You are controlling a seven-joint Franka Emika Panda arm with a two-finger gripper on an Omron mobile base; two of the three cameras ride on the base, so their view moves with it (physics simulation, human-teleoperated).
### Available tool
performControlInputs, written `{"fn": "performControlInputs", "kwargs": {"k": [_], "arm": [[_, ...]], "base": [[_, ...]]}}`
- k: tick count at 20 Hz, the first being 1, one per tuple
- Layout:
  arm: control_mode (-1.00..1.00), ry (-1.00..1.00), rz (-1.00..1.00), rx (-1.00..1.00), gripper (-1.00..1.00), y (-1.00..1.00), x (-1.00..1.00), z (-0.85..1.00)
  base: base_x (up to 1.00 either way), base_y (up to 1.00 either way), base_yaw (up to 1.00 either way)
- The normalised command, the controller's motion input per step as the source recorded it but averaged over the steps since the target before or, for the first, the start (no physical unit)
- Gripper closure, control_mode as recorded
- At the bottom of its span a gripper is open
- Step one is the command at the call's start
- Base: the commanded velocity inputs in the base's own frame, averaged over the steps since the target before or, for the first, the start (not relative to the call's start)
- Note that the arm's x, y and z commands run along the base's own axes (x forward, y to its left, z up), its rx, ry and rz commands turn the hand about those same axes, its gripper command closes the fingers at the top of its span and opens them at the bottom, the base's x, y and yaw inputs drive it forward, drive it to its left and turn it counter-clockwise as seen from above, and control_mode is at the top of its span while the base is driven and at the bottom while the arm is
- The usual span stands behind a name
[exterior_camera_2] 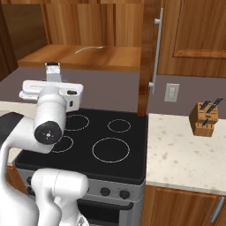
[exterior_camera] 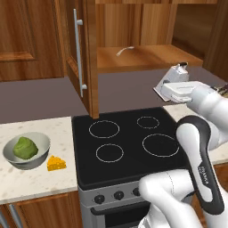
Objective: Pick the cheese from the fridge and the cheese grater from the cabinet and place them next to the salad bowl.
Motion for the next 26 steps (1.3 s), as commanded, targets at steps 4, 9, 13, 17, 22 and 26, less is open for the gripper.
{"fn": "performControlInputs", "kwargs": {"k": [4,9,13,17,22,26], "arm": [[-1.00,0.00,0.17,0.00,1.00,0.14,-0.52,-0.19],[-1.00,0.00,0.21,0.00,1.00,0.12,-0.42,-0.18],[-1.00,0.00,0.19,0.00,1.00,0.18,-0.44,-0.27],[-1.00,0.00,0.16,0.00,1.00,0.25,-0.48,-0.42],[-1.00,0.00,0.16,0.00,1.00,0.24,-0.33,-0.55],[-1.00,0.00,0.16,0.00,1.00,0.27,-0.24,-0.57]], "base": [[0.00,0.00,0.00],[0.00,0.00,0.00],[0.00,0.00,0.00],[0.00,0.00,0.00],[0.00,0.00,0.00],[0.00,0.00,0.00]]}}
